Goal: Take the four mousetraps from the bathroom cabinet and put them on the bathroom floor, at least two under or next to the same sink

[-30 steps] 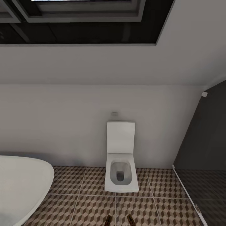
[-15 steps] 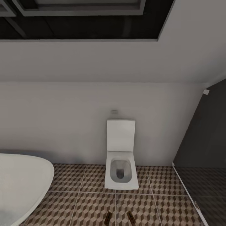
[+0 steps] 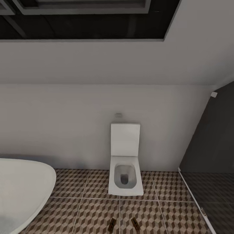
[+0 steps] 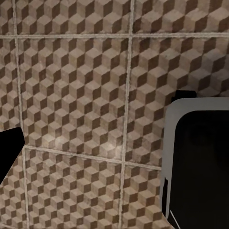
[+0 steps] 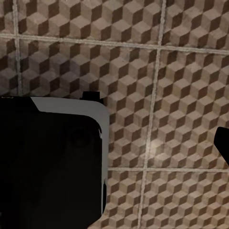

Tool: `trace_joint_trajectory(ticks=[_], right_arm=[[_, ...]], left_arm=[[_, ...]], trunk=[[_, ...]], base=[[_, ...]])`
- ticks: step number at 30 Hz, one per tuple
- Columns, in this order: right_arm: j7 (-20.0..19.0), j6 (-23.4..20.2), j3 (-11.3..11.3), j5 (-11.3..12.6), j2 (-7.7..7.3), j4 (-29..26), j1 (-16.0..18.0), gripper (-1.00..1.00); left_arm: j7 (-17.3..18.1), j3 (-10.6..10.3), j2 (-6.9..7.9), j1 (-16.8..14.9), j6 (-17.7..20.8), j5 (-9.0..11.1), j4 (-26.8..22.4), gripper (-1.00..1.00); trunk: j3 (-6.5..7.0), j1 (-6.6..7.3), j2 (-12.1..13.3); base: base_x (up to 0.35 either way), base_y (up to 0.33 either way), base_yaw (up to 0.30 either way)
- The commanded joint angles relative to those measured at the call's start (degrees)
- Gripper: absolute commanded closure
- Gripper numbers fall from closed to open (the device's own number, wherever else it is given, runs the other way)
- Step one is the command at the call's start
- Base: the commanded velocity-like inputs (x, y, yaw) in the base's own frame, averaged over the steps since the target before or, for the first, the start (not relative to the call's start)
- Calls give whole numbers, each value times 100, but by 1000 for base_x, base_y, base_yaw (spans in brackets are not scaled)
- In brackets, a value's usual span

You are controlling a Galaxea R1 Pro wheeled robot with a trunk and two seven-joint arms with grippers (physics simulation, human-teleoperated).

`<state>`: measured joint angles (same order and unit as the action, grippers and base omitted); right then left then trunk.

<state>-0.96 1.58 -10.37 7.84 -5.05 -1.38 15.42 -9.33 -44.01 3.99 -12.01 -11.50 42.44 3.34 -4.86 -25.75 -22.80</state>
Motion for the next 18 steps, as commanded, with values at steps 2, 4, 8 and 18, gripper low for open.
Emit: trace_joint_trajectory(ticks=[2, 4, 8, 18], right_arm=[[-10, 17, -51, 48, -3, 3, 5, -100], [-10, 17, -52, 41, -4, 4, 5, -100], [-10, 24, -53, 38, -12, 4, 5, -100], [-14, 94, -46, 59, 128, -37, 5, -100]], left_arm=[[-7, -37, -3, -5, -19, 18, 10, -100], [-7, -37, -3, -4, -19, 18, 9, -100], [-7, -37, -3, -7, -19, 18, 10, -100], [-7, -37, -3, -7, -19, 18, 15, -100]], trunk=[[-13, -3, -12], [-13, -3, -12], [-13, -3, -12], [-13, -3, -12]], base=[[0, 0, 0], [0, 0, 0], [0, 0, 0], [0, 0, 0]])
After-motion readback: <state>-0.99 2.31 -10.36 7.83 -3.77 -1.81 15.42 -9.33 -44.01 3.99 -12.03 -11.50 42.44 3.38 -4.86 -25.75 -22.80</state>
